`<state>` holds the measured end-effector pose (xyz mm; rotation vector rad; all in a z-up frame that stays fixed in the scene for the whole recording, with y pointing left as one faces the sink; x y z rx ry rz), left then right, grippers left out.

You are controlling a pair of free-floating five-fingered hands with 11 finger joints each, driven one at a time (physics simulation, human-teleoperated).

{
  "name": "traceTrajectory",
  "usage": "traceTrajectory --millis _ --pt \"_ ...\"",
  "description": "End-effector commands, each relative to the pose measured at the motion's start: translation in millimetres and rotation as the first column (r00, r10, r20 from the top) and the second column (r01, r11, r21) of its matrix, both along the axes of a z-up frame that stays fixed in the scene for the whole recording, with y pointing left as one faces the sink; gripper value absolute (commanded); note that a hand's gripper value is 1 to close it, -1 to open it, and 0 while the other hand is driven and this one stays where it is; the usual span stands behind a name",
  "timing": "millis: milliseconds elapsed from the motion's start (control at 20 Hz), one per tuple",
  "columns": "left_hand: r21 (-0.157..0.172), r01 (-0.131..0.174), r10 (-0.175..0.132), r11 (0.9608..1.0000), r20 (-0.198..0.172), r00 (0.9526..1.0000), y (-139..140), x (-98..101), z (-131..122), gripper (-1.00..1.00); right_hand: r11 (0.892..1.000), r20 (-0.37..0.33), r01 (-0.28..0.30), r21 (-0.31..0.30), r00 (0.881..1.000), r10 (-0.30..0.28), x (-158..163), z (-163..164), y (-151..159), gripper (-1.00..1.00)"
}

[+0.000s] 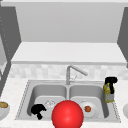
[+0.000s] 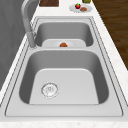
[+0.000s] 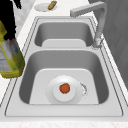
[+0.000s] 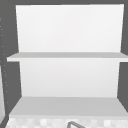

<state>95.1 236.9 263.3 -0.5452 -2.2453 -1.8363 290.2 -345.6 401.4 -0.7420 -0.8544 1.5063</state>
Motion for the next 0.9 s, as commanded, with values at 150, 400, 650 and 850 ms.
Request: traceTrajectory --millis 150,400,650,850 --pt "0.000 0.000 0.000 1.0000 0.000 1.0000 0.0 0.0 0.0 0.00 1.000 0.023 0.000 0.007 1.000 0.000 -33.8 28.0 37.6 1.00" --pt "0.000 0.000 0.000 1.0000 0.000 1.0000 0.0 0.0 0.0 0.00 1.000 0.038 0.002 0.009 0.999 -0.002 -58.8 53.1 63.1 1.00" --pt "0.000 0.000 0.000 1.0000 0.000 1.0000 0.0 0.0 0.0 0.00 1.000 0.046 0.021 0.020 0.999 -0.021 -76.1 84.6 82.8 1.00" --pt "0.000 0.000 0.000 1.0000 0.000 1.0000 0.0 0.0 0.0 0.00 0.999 0.034 0.023 0.033 0.999 -0.024 -86.4 111.8 96.9 1.00"
